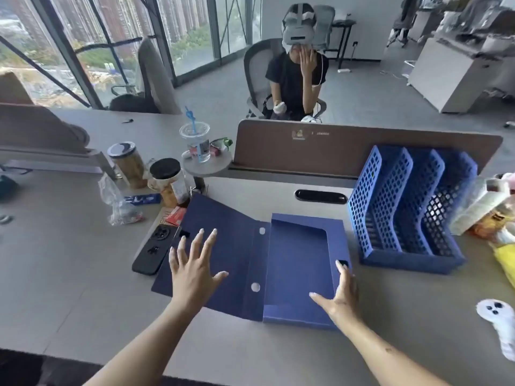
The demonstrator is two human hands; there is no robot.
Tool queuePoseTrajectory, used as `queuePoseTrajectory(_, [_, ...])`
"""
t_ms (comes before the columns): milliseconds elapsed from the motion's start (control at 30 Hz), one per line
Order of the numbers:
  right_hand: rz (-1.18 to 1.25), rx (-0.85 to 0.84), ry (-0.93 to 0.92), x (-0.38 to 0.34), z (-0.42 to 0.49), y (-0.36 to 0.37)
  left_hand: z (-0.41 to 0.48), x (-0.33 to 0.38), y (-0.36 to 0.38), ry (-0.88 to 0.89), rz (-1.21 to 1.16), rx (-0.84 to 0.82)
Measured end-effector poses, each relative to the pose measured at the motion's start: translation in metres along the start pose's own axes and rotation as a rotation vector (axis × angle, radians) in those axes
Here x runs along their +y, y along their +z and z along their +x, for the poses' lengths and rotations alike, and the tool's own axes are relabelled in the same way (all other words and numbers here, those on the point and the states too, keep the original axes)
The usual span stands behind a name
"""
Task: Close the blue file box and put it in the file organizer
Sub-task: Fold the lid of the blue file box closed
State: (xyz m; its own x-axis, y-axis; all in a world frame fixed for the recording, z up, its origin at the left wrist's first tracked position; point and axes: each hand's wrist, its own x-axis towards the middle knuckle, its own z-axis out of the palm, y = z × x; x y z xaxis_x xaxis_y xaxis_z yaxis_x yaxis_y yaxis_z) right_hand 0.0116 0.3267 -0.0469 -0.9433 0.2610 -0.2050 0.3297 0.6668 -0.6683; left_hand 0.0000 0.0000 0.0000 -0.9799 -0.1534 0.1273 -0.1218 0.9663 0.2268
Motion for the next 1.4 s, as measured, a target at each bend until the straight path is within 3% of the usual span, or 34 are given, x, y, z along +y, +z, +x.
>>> queuePoseTrajectory(100, [-0.211,-0.084,0.087,0.003,-0.004,-0.001,-0.001,-0.010,-0.001,-0.089,0.064,-0.052])
queuePoseTrajectory(333, [-0.281,-0.199,0.194,0.006,0.000,-0.001,0.003,-0.041,-0.011,-0.386,0.154,-0.183])
queuePoseTrajectory(600, [-0.358,-0.225,0.169,0.002,0.001,0.007,0.005,-0.054,-0.030,-0.308,0.179,-0.146])
queuePoseTrajectory(767, [-0.383,-0.260,0.179,-0.001,0.004,0.010,0.009,-0.048,-0.056,-0.215,-0.042,-0.132])
queuePoseTrajectory(867, [-0.398,-0.256,0.140,-0.011,0.007,0.011,0.012,-0.040,-0.072,-0.157,-0.258,-0.224])
queuePoseTrajectory(1000, [-0.232,-0.248,-0.064,-0.044,0.011,0.006,0.017,-0.019,-0.090,-0.046,-0.534,-0.352])
queuePoseTrajectory(1200, [0.362,-0.353,-0.263,-0.109,0.003,-0.013,0.020,0.024,-0.082,0.100,-0.787,-0.488])
queuePoseTrajectory(1400, [0.392,-0.273,-0.270,-0.129,-0.011,-0.034,0.016,0.071,-0.042,0.173,-0.771,-0.417])
